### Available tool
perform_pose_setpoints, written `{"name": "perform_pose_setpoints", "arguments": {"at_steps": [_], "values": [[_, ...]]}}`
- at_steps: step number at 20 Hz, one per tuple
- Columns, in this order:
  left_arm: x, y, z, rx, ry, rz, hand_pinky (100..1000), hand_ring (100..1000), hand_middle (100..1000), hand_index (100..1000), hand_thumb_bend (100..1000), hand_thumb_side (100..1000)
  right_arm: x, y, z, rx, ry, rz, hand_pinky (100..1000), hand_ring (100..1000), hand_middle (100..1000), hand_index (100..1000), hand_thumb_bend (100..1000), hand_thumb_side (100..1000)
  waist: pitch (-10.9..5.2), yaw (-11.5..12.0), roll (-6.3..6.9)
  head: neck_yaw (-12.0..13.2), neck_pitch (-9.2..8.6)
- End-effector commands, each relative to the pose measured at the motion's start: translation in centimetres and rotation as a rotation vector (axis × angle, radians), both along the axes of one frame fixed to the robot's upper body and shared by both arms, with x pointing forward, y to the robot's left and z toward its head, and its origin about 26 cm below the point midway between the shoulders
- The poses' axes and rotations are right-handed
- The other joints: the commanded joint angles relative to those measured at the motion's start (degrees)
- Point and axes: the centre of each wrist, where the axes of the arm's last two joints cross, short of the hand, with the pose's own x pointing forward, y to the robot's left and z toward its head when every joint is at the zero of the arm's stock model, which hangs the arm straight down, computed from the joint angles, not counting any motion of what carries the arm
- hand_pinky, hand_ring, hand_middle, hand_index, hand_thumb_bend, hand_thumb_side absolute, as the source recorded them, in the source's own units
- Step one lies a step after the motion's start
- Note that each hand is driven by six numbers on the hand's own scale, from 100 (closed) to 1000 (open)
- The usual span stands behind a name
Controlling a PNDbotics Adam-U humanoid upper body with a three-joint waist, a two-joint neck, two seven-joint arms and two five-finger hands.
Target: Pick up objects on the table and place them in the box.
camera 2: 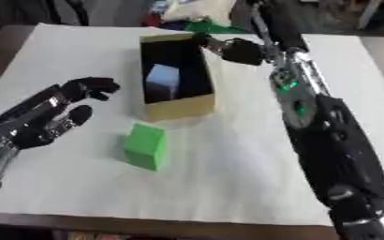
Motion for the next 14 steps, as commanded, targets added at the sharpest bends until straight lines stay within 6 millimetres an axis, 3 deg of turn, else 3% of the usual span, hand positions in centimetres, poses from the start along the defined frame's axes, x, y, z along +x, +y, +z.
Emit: {"name": "perform_pose_setpoints", "arguments": {"at_steps": [1,5,7,9,12,14], "values": [[0.0,0.6,1.1,0.010,-0.038,0.020,863,920,866,982,194,925,-1.5,-2.3,1.5,0.045,-0.017,0.055,798,830,848,991,657,832,-0.66,-0.2,0.11,0.6,-0.77],[0.2,0.7,1.6,0.022,-0.054,0.024,858,918,865,983,268,898,-3.3,-4.5,0.0,0.047,0.032,0.091,796,829,847,991,646,835,-0.40,-0.6,0.30,1.2,-0.74],[0.3,0.6,1.9,0.048,-0.063,0.023,854,916,863,982,351,871,-3.9,-5.2,-0.4,0.051,0.048,0.094,796,829,847,991,642,837,-0.34,-0.8,0.41,1.3,-0.66],[0.5,0.4,2.6,0.098,-0.081,0.021,851,911,860,982,526,811,-4.4,-5.8,-0.8,0.057,0.062,0.090,795,829,845,991,635,836,-0.34,-1.1,0.54,1.4,-0.58],[0.8,-0.2,3.3,0.209,-0.098,0.011,850,910,863,992,584,794,-4.8,-6.3,-1.1,0.071,0.069,0.077,793,828,844,990,631,834,-0.44,-1.5,0.78,1.6,-0.37],[1.1,-0.7,3.4,0.290,-0.094,-0.006,850,909,864,996,573,782,-4.9,-6.5,-1.3,0.077,0.072,0.071,792,827,843,990,623,831,-0.51,-1.7,0.92,1.7,-0.27]]}}
